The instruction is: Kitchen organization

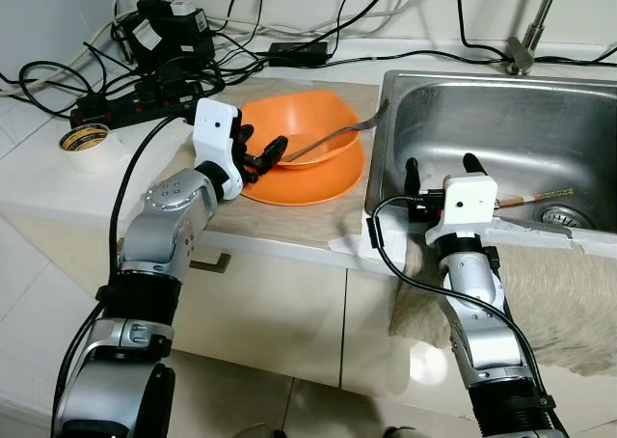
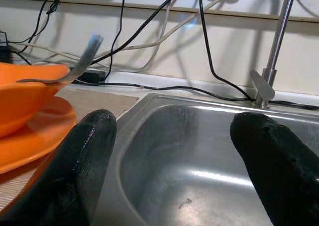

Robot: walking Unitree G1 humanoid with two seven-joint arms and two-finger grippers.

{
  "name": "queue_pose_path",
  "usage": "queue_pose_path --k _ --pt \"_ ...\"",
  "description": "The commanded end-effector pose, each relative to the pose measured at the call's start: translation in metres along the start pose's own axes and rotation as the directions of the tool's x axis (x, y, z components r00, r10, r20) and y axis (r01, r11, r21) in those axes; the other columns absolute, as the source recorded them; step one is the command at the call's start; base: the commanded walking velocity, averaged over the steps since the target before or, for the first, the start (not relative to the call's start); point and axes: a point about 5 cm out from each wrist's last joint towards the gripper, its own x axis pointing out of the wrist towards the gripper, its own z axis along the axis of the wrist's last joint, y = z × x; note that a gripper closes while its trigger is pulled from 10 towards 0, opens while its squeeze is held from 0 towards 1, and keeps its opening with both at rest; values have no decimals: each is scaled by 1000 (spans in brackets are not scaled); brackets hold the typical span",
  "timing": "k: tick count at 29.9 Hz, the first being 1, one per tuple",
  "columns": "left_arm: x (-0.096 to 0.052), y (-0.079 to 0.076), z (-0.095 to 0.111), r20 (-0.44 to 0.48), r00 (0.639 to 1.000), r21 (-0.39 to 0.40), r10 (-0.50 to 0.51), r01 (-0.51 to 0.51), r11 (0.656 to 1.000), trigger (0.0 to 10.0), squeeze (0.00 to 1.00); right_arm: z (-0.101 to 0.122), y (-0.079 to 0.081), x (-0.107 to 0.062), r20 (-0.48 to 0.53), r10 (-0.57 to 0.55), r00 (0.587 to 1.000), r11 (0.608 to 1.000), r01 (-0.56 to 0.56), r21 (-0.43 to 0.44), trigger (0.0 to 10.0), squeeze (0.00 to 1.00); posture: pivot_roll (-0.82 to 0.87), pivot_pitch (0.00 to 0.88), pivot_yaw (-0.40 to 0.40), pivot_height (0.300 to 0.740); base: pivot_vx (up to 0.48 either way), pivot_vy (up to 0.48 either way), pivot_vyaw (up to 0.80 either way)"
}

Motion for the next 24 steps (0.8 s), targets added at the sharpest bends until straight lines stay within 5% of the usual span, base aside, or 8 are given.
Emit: queue_pose_path --k 1,15,24 --pt "-2 10 -3 -42 998 24 38 -37 999 10000 0 2 3 0 1 9 1000 1000 -9 2 10000 0 -55 0 87 736 0 0 0" --pt "1 32 11 -28 995 81 100 -97 992 10000 0 0 5 -1 -7 14 1000 1000 -14 0 10000 0 -54 0 90 736 0 0 0" --pt "6 37 32 74 984 86 161 -168 982 10000 0 -1 3 -3 -11 8 1000 1000 -8 -4 10000 0 -65 0 93 736 0 0 0"
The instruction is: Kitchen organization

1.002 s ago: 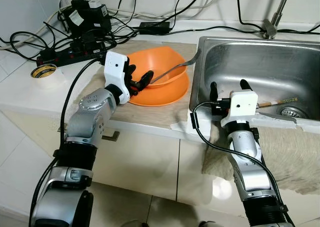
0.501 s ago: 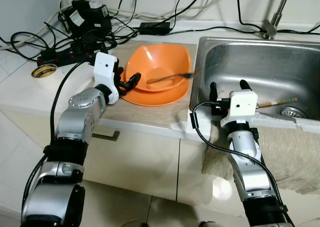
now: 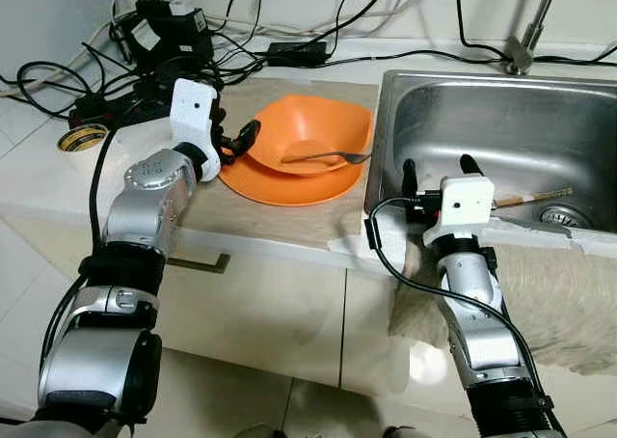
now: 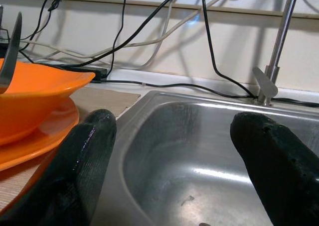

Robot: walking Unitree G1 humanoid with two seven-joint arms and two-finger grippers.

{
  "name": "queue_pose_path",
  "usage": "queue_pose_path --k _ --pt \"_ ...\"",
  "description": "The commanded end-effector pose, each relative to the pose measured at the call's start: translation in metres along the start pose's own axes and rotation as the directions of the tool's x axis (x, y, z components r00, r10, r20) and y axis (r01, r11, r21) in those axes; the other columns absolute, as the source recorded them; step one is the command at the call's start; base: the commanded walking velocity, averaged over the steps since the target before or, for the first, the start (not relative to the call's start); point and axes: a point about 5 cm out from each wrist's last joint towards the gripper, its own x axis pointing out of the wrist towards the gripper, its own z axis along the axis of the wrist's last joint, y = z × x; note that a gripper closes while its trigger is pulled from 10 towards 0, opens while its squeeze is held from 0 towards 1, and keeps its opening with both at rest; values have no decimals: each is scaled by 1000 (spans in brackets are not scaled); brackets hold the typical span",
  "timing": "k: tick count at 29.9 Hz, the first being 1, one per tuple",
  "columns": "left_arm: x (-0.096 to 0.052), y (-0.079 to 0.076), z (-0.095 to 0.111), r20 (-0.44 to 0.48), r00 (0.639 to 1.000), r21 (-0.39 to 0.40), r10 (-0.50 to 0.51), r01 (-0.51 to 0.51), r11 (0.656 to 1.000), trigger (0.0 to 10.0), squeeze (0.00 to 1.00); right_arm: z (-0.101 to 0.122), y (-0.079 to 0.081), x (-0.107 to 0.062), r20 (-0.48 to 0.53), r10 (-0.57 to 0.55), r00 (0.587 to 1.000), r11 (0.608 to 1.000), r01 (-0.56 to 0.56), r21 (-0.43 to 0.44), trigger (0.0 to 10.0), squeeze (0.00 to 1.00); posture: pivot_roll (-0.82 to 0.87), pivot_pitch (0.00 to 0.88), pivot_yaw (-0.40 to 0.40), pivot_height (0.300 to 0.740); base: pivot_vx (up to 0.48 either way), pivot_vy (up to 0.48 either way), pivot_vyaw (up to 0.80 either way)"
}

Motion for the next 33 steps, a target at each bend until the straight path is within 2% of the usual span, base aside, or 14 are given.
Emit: queue_pose_path --k 1,4,7,14,15,16,19,24,33 --pt "0 7 12 48 998 7 39 -39 999 10000 0 0 1 -2 -5 2 1000 1000 -2 -7 10000 0 -65 0 93 736 0 0 0" --pt "2 5 19 91 996 -19 23 -21 1000 10000 0 1 -1 -2 -4 -1 1000 1000 0 -8 10000 0 -65 0 91 736 0 0 0" --pt "4 -6 21 116 992 -41 -53 58 997 10000 0 1 -1 -1 -3 0 1000 1000 0 -10 10000 0 -67 0 90 736 0 0 0" --pt "9 -24 30 137 966 19 -220 220 975 10000 0 2 -1 -1 -2 2 1000 1000 -2 -10 10000 0 -69 0 89 736 0 0 0" --pt "9 -24 30 137 966 19 -220 220 975 10000 0 2 -1 -1 -2 2 1000 1000 -2 -10 10000 0 -69 0 89 736 0 0 0" --pt "11 -29 35 147 954 36 -262 260 965 10000 0 2 -1 -1 -2 2 1000 1000 -2 -8 10000 0 -72 0 94 736 0 0 0" --pt "12 -33 39 153 941 44 -302 299 953 10000 0 2 0 -1 -2 -3 1000 1000 3 -3 10000 0 -75 0 99 736 0 0 0" --pt "13 -36 43 167 933 51 -318 314 948 10000 0 2 -3 0 -16 -28 999 999 29 15 10000 0 -79 0 105 736 0 0 0" --pt "13 -38 33 162 936 17 -311 313 950 10000 0 2 -4 0 -18 -36 999 999 36 30 10000 0 -80 0 104 736 0 0 -724"
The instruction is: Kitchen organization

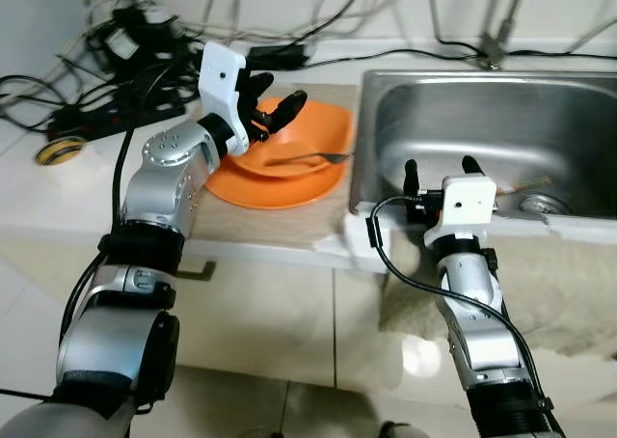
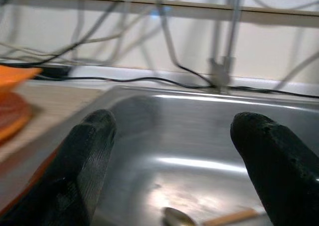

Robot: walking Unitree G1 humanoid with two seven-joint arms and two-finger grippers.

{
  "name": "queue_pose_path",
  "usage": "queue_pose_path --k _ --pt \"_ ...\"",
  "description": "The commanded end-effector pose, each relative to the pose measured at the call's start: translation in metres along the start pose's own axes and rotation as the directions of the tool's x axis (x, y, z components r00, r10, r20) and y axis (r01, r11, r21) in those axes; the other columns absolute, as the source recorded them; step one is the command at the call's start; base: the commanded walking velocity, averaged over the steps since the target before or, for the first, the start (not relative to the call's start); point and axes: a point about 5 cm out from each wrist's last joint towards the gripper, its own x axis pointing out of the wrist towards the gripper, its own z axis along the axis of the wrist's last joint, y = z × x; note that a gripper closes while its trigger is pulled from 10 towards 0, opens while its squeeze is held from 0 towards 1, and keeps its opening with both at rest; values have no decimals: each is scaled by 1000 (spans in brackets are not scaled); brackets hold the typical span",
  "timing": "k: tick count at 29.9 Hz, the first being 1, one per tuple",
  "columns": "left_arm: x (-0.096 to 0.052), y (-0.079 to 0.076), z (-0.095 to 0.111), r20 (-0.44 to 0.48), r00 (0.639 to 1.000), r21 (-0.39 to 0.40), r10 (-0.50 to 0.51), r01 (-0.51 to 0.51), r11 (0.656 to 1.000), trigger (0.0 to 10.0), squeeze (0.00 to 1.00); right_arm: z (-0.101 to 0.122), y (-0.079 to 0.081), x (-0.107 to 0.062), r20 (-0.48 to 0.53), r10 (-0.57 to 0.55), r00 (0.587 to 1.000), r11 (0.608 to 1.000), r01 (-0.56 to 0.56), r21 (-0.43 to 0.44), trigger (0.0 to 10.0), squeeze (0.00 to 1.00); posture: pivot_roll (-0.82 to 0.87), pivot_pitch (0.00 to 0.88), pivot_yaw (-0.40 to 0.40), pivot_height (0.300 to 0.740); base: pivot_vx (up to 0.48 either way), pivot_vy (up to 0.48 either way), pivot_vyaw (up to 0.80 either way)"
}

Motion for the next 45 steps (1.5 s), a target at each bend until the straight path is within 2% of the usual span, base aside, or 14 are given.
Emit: queue_pose_path --k 1,5,8,13,22,32,38,41,44,45 --pt "-3 1 -3 -3 1000 -2 9 -9 1000 10000 0 2 0 -1 -6 -3 1000 1000 3 15 10000 0 -80 0 104 736 0 0 -700" --pt "-4 0 -6 -1 1000 -3 19 -19 1000 10000 0 1 0 0 -11 -2 1000 1000 2 -10 10000 0 -78 0 100 736 0 0 -638" --pt "-5 1 -8 -6 999 4 52 -52 999 10000 0 0 0 0 -15 7 1000 1000 -8 -16 10000 0 -77 0 97 736 0 0 0" --pt "-7 2 -9 -7 999 17 50 -50 999 10000 0 0 1 0 -14 15 1000 1000 -15 -19 10000 0 -74 0 92 736 0 0 0" --pt "-8 11 1 -77 994 75 -80 86 994 10000 0 0 3 0 -15 26 1000 1000 -26 -14 10000 0 -72 0 94 736 0 0 0" --pt "-10 20 -2 -139 985 115 -99 115 987 10000 0 0 3 -2 -17 24 1000 1000 -24 -12 10000 0 -79 0 100 736 0 0 0" --pt "-15 30 3 -199 968 157 -151 183 970 10000 0 -1 3 -2 -19 25 1000 1000 -26 -15 10000 0 -79 0 98 736 0 0 0" --pt "-18 32 8 -241 949 171 -205 250 953 10000 0 -1 3 -1 -19 27 999 999 -28 -15 10000 0 -78 0 98 736 0 0 0" --pt "-20 30 9 -293 913 165 -283 340 926 10000 0 -1 3 -1 -19 30 999 999 -31 -15 10000 0 -77 0 100 736 0 0 0" --pt "-20 30 9 -293 913 165 -283 340 926 10000 0 -1 3 -1 -19 30 999 999 -31 -15 10000 0 -77 0 100 736 0 0 0"
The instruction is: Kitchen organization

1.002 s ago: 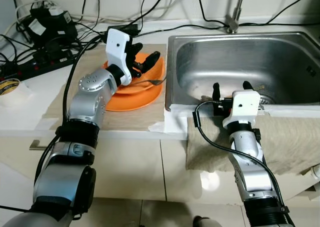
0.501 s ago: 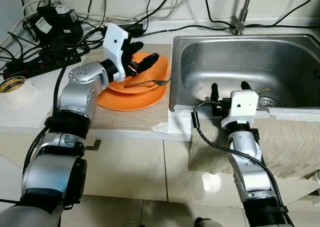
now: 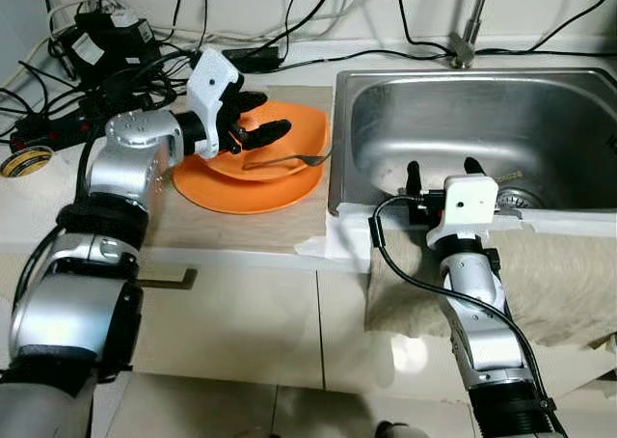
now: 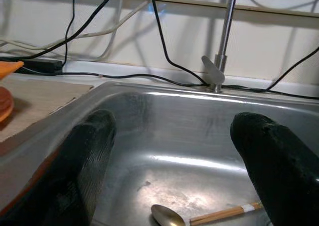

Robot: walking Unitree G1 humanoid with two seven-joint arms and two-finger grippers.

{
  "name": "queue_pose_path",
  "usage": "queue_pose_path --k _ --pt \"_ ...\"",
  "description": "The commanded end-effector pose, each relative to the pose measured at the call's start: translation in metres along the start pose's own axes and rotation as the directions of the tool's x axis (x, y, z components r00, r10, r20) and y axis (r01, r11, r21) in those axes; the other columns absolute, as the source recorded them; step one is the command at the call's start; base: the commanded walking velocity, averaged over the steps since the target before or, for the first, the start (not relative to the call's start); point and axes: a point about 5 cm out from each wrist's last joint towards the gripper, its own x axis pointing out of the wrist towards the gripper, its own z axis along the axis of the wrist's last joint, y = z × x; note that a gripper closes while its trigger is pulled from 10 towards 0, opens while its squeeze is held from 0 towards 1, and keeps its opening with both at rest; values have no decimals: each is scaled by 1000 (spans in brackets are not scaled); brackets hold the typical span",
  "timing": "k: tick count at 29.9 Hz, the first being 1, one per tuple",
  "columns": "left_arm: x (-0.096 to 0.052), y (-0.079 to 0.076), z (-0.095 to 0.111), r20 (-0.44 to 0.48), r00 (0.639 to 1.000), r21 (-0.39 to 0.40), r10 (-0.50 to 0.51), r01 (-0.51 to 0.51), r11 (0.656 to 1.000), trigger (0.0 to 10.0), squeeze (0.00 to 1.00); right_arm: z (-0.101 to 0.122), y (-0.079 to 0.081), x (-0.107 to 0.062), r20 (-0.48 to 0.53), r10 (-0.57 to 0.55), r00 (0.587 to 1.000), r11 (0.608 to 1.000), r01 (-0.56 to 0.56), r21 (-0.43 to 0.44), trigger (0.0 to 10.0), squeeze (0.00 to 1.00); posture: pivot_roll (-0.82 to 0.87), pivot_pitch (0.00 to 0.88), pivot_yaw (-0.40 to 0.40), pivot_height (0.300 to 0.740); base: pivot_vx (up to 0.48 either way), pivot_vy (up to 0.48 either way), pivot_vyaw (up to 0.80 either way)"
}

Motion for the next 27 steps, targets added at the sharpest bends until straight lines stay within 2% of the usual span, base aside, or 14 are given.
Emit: queue_pose_path --k 1,12,27 --pt "-2 0 2 -45 997 26 -63 65 998 10000 0 0 3 -1 -3 11 1000 1000 -11 1 10000 0 -77 0 103 736 0 0 0" --pt "2 -6 -1 -89 981 51 -171 176 983 10000 0 0 5 -2 -3 12 1000 1000 -12 3 10000 0 -83 0 110 736 0 0 0" --pt "2 -6 0 -144 964 85 -223 237 968 10000 0 0 5 -2 -1 12 1000 1000 -12 4 10000 0 -85 0 115 736 0 0 0"
